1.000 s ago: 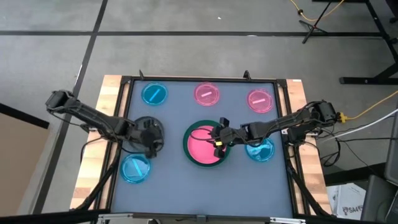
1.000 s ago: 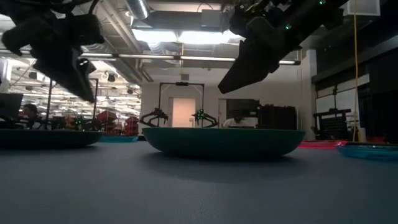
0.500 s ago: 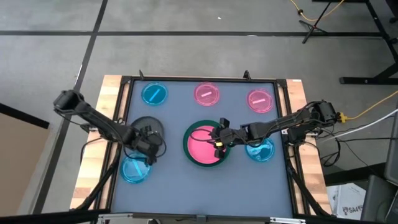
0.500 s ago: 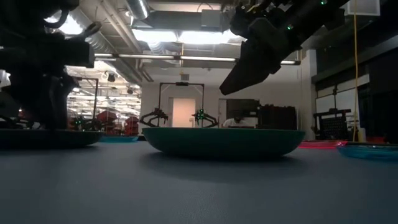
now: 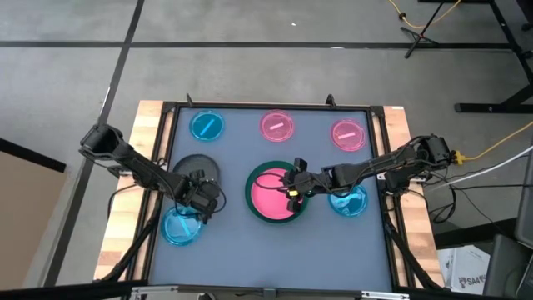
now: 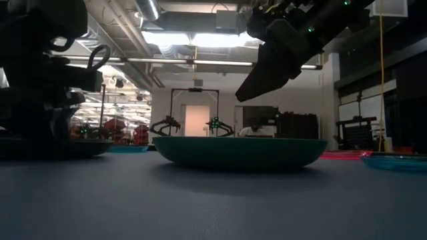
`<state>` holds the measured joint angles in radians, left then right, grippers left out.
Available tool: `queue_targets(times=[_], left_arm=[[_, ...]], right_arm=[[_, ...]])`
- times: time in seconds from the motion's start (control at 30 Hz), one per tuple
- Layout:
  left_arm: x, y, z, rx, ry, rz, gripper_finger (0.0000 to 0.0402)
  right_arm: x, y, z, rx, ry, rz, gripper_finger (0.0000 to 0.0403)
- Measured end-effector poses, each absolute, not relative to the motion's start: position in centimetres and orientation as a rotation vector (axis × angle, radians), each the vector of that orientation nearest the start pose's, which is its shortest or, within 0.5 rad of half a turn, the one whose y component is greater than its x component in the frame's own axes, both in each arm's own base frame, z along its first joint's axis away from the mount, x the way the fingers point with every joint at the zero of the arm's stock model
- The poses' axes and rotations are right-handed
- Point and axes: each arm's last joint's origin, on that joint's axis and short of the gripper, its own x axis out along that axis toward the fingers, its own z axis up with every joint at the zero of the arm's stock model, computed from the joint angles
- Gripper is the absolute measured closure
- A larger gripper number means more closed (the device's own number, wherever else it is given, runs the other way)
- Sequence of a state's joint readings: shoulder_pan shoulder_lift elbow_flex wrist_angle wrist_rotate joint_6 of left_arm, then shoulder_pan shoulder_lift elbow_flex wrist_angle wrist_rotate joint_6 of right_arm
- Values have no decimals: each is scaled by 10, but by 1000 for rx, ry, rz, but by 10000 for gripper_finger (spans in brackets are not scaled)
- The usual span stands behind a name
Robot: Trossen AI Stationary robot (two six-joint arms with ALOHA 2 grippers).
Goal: Stack plastic plates
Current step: Stack the black plate on top of the pink plate
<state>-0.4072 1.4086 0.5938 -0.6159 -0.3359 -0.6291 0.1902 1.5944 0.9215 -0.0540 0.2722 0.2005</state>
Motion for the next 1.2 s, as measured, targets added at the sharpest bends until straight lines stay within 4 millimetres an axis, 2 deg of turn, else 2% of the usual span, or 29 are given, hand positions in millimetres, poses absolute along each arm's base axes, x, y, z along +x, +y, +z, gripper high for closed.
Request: queue_targets(times=[0.23, 0.4, 0.6, 0.83, 1.0, 1.2], left_arm=[[191, -71, 134, 75, 1278, 315, 354], [200, -74, 149, 159, 1268, 286, 391], [217, -81, 181, 215, 1235, 238, 396], [236, -88, 215, 243, 1118, 234, 396], [245, -92, 231, 246, 1037, 239, 396], [268, -117, 233, 372, 932, 102, 392]], right_arm=[[322, 55, 198, 26, 696, -145, 249], [318, 71, 199, 9, 701, -105, 249], [302, 96, 206, 25, 726, -46, 249], [288, 125, 205, 18, 733, -57, 249], [277, 143, 205, 45, 729, -58, 249], [261, 168, 203, 129, 760, -7, 249]])
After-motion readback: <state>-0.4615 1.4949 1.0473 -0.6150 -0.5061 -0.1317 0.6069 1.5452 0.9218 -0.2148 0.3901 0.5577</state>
